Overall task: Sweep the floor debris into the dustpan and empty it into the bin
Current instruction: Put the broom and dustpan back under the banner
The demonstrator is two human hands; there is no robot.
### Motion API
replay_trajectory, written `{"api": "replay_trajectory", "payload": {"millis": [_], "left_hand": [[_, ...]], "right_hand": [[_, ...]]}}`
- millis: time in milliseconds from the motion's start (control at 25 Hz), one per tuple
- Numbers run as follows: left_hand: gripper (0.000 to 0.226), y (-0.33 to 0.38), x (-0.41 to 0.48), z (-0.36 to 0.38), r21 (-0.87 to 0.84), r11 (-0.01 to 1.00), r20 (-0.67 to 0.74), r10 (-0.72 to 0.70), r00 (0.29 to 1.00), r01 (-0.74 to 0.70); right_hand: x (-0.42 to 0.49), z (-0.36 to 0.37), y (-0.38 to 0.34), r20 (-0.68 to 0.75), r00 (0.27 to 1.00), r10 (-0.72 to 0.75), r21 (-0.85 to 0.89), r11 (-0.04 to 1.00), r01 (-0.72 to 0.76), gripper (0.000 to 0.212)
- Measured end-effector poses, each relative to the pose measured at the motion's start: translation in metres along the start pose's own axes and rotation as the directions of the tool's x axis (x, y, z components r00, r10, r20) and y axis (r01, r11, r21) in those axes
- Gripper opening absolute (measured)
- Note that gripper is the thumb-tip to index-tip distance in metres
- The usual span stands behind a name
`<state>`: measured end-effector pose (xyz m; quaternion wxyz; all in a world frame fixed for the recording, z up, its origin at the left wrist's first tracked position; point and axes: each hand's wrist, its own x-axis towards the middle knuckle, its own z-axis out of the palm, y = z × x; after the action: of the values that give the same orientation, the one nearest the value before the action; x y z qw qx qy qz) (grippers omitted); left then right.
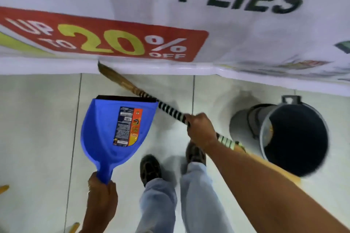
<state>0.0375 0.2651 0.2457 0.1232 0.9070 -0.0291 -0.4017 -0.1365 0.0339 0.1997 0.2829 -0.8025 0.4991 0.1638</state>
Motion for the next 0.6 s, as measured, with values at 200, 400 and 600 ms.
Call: {"api": "replay_trajectory", "payload": {"millis": [200, 400, 600], "left_hand": [[0.026, -0.024, 0.065, 0.069, -0.074, 0.979, -0.065, -0.193, 0.979, 0.188], [0.031, -0.031, 0.129, 0.156, -0.087, 0.979, -0.095, -0.194, 0.976, 0.186], [0.034, 0.003, 0.136, 0.192, -0.047, 0.995, -0.032, -0.092, 0.995, 0.091]], "right_hand": [[0.163, 0.043, -0.025, 0.016, 0.98, -0.2, -0.223, 0.955, 0.198, 0.033], [0.273, 0.118, 0.011, 0.054, 0.985, -0.166, -0.419, 0.892, 0.173, 0.03], [0.284, 0.151, 0.05, 0.071, 0.979, -0.193, -0.305, 0.93, 0.206, 0.049]]}}
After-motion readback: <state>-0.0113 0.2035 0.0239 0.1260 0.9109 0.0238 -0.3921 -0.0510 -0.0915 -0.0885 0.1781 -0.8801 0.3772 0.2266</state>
